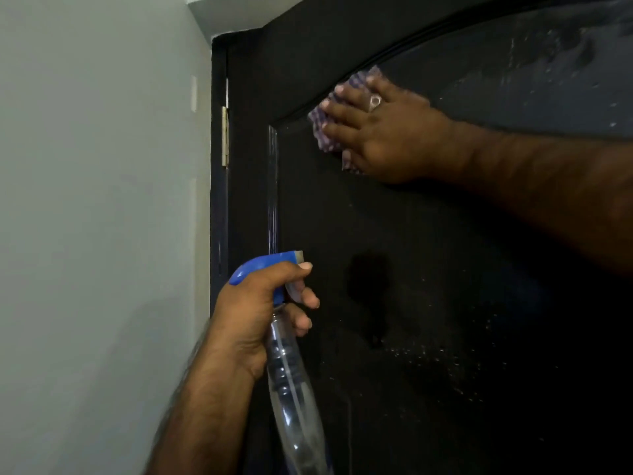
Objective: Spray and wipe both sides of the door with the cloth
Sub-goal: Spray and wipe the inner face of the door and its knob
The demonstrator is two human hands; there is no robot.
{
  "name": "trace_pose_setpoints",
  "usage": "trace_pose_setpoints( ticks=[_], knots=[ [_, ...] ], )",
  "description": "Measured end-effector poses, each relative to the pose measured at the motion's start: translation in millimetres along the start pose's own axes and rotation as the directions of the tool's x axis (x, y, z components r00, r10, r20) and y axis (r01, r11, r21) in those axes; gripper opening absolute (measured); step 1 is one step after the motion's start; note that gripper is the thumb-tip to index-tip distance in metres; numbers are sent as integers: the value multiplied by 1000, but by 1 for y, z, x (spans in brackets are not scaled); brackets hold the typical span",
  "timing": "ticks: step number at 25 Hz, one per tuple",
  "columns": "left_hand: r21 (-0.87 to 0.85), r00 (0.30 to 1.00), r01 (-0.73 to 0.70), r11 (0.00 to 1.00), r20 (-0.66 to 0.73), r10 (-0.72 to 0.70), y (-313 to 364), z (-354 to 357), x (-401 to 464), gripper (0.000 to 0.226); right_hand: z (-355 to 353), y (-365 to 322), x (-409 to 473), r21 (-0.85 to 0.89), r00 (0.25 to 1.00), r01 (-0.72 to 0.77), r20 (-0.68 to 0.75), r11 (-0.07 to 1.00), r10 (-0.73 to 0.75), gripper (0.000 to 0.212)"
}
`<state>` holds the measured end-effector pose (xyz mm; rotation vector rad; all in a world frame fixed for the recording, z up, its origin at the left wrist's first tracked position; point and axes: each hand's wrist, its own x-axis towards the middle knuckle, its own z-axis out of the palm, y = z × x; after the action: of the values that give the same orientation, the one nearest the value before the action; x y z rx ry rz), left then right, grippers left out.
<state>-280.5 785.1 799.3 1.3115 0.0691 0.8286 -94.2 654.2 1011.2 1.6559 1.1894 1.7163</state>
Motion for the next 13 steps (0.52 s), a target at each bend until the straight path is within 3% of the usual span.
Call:
trace_pose_setpoints(
  ticks=[2,5,7,8,11,13],
  knots=[
    [-7,999,-26,1000,-36,26,3,0,4,21,5,-48,-32,43,992,129,-5,991,-129,71],
    [0,998,-43,999,-45,43,6,0,3,21,22,-152,-121,169,902,427,-9,888,-432,61],
    [23,999,-31,999,-18,32,4,4,-1,20,18,-154,-137,200,837,528,43,825,-546,59],
    [45,999,-34,998,0,34,3,8,-3,21,15,-132,-124,190,850,510,38,839,-525,59],
    [58,997,-79,995,25,77,4,20,-5,24,5,-30,-57,17,978,204,-38,979,-203,65],
    [-13,993,-107,994,42,107,9,27,-6,17,-5,12,-34,-61,999,39,-16,997,-40,73]
  ],
)
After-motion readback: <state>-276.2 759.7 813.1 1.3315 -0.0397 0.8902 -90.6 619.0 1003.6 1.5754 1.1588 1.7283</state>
